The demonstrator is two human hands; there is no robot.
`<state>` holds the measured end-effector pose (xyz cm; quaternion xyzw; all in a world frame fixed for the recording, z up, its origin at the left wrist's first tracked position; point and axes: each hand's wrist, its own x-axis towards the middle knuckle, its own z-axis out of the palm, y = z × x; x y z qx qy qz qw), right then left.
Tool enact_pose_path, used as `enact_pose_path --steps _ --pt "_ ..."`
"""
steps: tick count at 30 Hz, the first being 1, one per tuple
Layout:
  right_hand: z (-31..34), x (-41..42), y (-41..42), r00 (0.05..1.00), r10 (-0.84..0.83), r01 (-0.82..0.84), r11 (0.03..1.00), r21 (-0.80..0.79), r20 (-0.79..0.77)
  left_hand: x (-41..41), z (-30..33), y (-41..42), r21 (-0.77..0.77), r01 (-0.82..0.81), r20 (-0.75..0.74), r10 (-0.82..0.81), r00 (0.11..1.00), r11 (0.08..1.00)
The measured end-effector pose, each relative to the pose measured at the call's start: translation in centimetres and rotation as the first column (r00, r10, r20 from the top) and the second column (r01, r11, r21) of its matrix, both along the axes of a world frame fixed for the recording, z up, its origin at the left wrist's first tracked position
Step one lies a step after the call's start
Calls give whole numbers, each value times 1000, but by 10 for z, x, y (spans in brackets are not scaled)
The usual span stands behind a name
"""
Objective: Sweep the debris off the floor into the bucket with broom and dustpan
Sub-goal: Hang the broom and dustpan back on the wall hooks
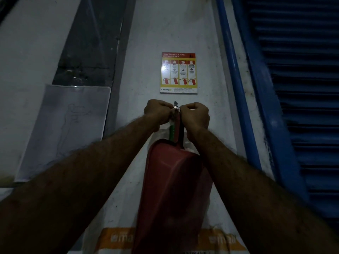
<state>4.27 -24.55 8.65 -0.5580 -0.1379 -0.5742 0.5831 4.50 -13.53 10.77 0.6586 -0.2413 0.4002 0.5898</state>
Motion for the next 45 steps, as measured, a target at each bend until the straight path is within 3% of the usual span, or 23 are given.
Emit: enact_pose_path --steps 6,11,19,22,28,32,41,45 --pt "-8 -3 8 992 -129 130 986 -104 15 3 -9 3 93 -80 99 70 993 992" --pt "-22 -5 9 933 -346 360 894 -267 101 0 -13 11 210 -92 87 75 993 973" --pt "-27 -11 10 937 -342 345 869 -355 73 -7 -61 25 325 -117 1 124 992 938" --pt "-26 -11 8 930 -364 356 867 -349 46 -5 -76 24 359 -215 99 192 976 908" --pt "-30 -14 12 916 -398 391 852 -347 55 -7 -85 21 314 -231 142 195 971 921" --pt "-39 -17 17 902 -425 412 803 -431 70 -8 -91 24 345 -268 185 214 959 900" --pt "-87 -46 25 831 -556 459 708 -536 -25 -11 -119 56 396 -217 286 105 953 892" --pt "-105 -71 37 826 -558 422 706 -569 -79 -16 -120 77 346 -210 331 90 939 914"
